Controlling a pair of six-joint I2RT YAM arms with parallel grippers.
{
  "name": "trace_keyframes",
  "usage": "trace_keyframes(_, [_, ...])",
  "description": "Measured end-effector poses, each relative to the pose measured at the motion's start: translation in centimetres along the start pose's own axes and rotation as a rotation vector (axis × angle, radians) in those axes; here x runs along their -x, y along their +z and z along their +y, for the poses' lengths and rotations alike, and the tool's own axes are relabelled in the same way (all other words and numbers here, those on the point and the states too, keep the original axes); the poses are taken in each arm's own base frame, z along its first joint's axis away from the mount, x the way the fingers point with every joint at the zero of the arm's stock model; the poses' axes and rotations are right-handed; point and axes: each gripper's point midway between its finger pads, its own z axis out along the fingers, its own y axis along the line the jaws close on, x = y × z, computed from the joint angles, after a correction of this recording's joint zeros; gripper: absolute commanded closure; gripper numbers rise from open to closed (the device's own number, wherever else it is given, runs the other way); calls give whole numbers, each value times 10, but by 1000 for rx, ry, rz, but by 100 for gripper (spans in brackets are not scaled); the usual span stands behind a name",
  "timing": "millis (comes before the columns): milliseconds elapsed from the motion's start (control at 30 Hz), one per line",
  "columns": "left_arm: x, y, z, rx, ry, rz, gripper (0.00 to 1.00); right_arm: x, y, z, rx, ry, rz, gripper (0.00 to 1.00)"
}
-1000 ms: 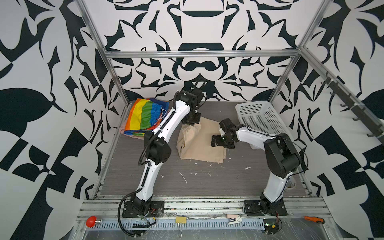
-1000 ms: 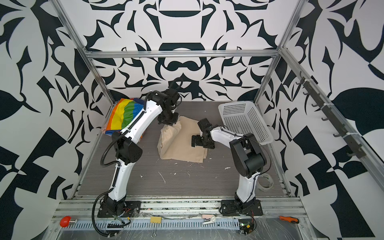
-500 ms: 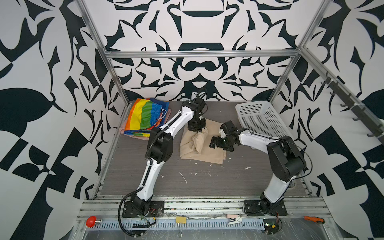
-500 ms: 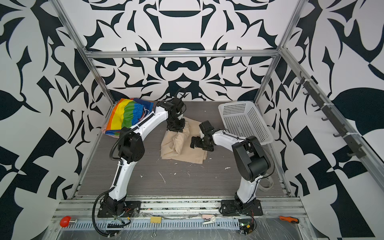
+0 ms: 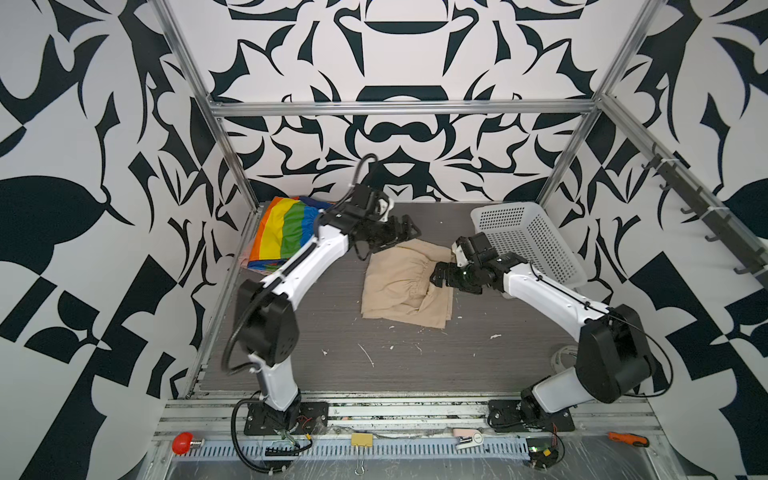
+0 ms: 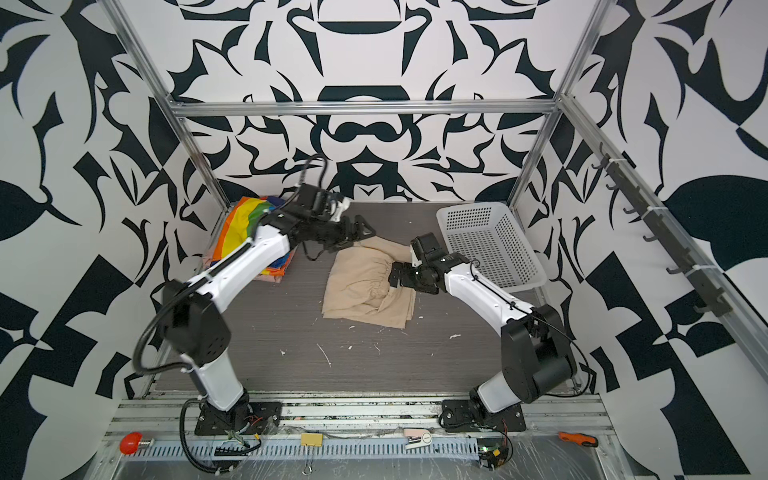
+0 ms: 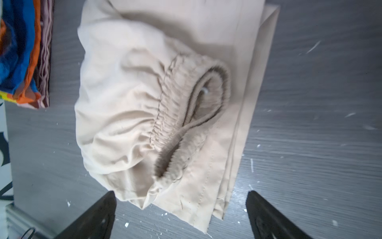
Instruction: Fold and stack the shorts
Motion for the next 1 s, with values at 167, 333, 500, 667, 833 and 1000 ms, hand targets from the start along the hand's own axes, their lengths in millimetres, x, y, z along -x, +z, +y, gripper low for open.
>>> trace_keyframes(167, [-14,16,59,-20,-177,-8,1,14,15,12,-76,-58,-14,0])
trace_keyframes(333, [-90,58,116,39,-345,141,1,5,57,19,-154,-122,44,0])
trace_keyframes(500, [-114,61,137,57,-402,161,1,-17,74,-1,-251,-159,98,0])
trace_keyframes(667, [-115,62,140,50,-392,146,1,-43,59,-42,-322,-147,118,0])
trace_keyframes(833, [-114,63,143,58,-371,136,1,-64,60,-75,-360,-107,160,0])
trace_keyframes(1000, [-96,50,134,121,-264,104,1,-63,54,-72,-337,-106,154,0])
